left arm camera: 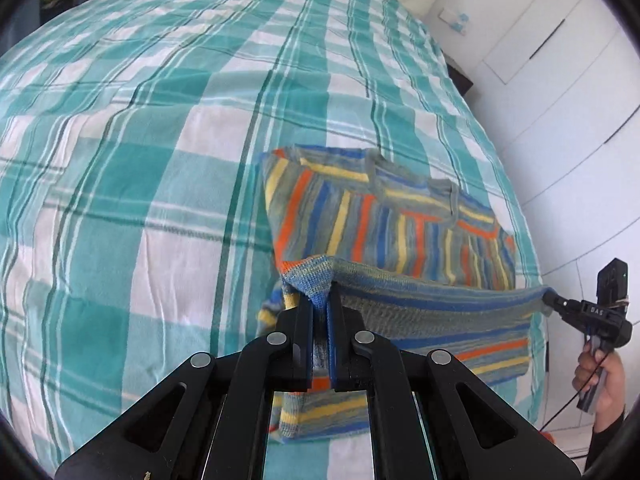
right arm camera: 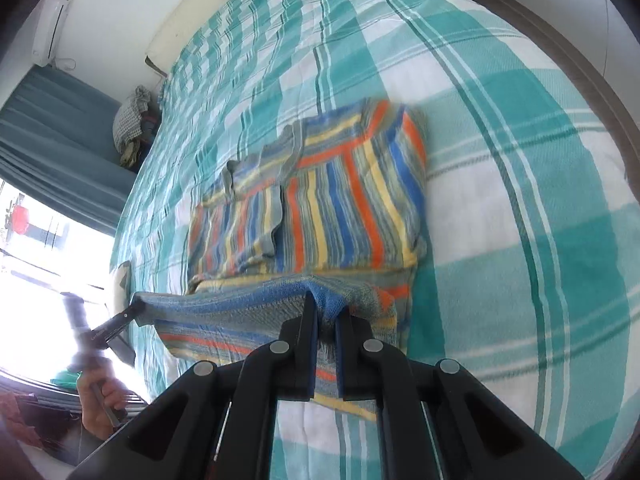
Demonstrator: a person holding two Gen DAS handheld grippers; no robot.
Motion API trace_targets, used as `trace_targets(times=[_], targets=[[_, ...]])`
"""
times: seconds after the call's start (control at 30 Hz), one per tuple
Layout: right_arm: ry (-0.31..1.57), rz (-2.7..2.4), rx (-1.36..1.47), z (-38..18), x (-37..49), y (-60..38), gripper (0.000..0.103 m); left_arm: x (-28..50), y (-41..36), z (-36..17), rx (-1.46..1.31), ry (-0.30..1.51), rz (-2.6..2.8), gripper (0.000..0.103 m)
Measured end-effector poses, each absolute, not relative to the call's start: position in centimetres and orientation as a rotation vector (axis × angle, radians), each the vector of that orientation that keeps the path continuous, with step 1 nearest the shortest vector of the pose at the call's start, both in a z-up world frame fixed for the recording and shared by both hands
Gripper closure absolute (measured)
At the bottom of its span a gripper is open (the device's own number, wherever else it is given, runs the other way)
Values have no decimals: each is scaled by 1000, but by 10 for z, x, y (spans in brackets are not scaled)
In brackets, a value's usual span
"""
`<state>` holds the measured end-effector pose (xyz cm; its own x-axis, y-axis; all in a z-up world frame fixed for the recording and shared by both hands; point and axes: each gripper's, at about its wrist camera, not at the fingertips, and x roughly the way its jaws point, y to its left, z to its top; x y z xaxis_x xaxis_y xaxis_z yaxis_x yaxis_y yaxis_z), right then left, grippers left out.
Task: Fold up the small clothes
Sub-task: 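Grasp the sweater hem with both grippers, then fold the hem up over the collar with both grippers and release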
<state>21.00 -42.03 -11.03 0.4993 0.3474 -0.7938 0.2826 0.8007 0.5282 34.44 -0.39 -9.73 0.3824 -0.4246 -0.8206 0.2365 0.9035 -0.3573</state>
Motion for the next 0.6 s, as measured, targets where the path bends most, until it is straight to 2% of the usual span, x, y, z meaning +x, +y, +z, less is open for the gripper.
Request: trace_targets(times=[0.07, 0.1, 0.13, 0.2, 0.23, 0.4, 0.53, 0.57, 0.6], targets=[[1057, 1, 698, -120, 258, -434, 96, 391, -25, -111, -190, 1105, -410, 95], [1036, -19, 709, -126, 281, -436, 95, 413, -33, -119, -185, 1112, -386, 89], [1001, -26, 718, -132, 301, -443, 92, 431, -37, -125, -179, 1119, -332, 73], [946, -88, 699, -137, 325, -465, 74, 447, -31, -128, -205, 1089, -216, 47], [930, -131, 688, -138, 329, -473, 68, 447, -24, -125, -237, 1054, -192, 43], [854, -58, 584, -118, 310, -463, 68, 405, -7, -108, -286, 934, -306, 39], [949, 164, 412, -121, 285, -408, 65, 345, -33, -131, -120, 1018, -514, 37], [979, 195, 383, -126, 276, -396, 64, 332, -39, -146, -42, 1064, -513, 40], [1013, 212, 354, -136, 265, -385, 64, 320, -42, -165, 58, 1126, -477, 59]])
